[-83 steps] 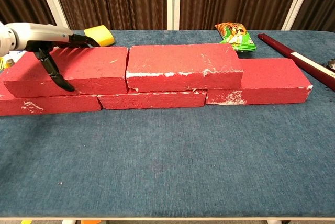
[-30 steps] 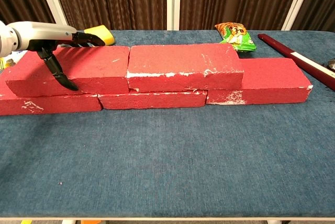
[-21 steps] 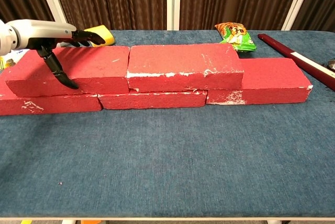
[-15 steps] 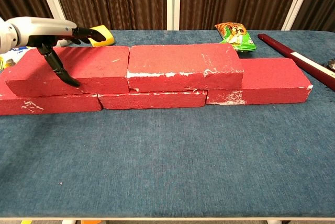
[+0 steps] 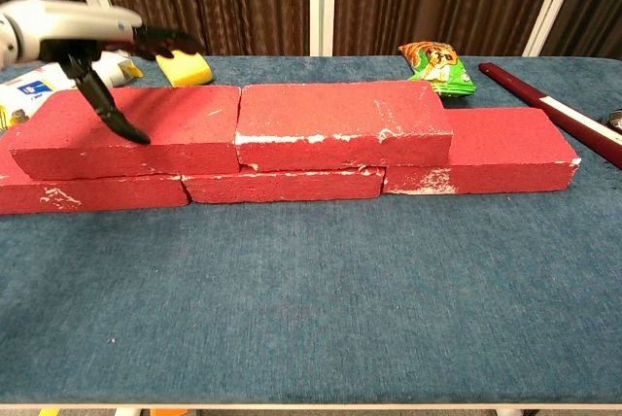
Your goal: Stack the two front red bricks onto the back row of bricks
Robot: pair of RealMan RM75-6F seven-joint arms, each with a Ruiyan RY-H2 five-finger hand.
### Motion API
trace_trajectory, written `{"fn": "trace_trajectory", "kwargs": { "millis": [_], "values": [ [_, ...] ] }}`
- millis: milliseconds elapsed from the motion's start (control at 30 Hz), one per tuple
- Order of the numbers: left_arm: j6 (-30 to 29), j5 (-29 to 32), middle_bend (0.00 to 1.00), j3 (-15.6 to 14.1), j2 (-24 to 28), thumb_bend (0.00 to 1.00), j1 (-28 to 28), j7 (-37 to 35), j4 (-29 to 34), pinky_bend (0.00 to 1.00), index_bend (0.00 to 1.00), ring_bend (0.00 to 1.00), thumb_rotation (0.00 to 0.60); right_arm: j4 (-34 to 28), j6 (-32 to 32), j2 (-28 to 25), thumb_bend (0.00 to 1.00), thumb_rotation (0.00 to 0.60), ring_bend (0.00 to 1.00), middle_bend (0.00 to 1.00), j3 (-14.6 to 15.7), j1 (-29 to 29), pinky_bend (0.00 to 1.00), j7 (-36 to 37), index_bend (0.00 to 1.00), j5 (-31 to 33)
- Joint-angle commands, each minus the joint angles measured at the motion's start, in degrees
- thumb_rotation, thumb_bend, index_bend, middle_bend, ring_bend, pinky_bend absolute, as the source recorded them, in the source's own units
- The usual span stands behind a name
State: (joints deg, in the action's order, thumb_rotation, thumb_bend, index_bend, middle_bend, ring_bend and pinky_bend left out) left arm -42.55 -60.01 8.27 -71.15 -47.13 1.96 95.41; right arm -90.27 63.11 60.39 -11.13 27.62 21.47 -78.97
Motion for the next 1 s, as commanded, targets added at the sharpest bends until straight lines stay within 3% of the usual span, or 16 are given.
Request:
{"fn": "trace_trajectory", "kwargs": {
  "millis": [33,167,367,533,633,733,1000],
  "values": [
    [-5.6,-2.6,0.00,1.3,3.4,0.00,2.1,0.4,5.1,0.00,0.00,0.00,0.600,-0.1,0.3,-0.1,0.00,0.600,0.00,0.00,0.4,-0.4,0.00,-0.2,0.00,-0.4],
    [-15.5,-6.5,0.00,0.0,6.0,0.00,6.8,4.7,8.8,0.00,0.00,0.00,0.600,-0.4,3.6,0.0,0.00,0.600,0.00,0.00,1.9,-2.4,0.00,-3.7,0.00,-2.2],
    [-30.9,-12.2,0.00,-4.3,8.9,0.00,16.9,8.9,12.5,0.00,0.00,0.00,0.600,-2.1,11.3,0.5,0.00,0.600,0.00,0.00,5.2,-8.0,0.00,-11.9,0.00,-4.6],
    [-42.3,-18.8,0.00,-8.8,6.9,0.00,25.2,14.6,7.8,0.00,0.00,0.00,0.600,-2.7,15.5,1.6,0.00,0.600,0.00,0.00,8.1,-12.5,0.00,-18.2,0.00,-5.2],
    [-46.2,-19.9,0.00,-11.3,4.2,0.00,29.7,16.8,4.5,0.00,0.00,0.00,0.600,-1.9,17.6,2.9,0.00,0.600,0.00,0.00,9.6,-15.1,0.00,-21.6,0.00,-4.9],
    [-48.3,-20.1,0.00,-12.9,2.4,0.00,33.4,14.5,2.4,0.00,0.00,0.00,0.600,-0.9,20.0,4.2,0.00,0.600,0.00,0.00,10.5,-17.6,0.00,-22.4,0.00,-4.9],
    [-51.6,-21.8,0.00,-14.3,-0.3,0.00,39.5,9.8,-1.7,0.00,0.00,0.00,0.600,1.7,22.7,6.4,0.00,0.600,0.00,0.00,11.4,-21.3,0.00,-20.3,0.00,-5.0]
  ]
}}
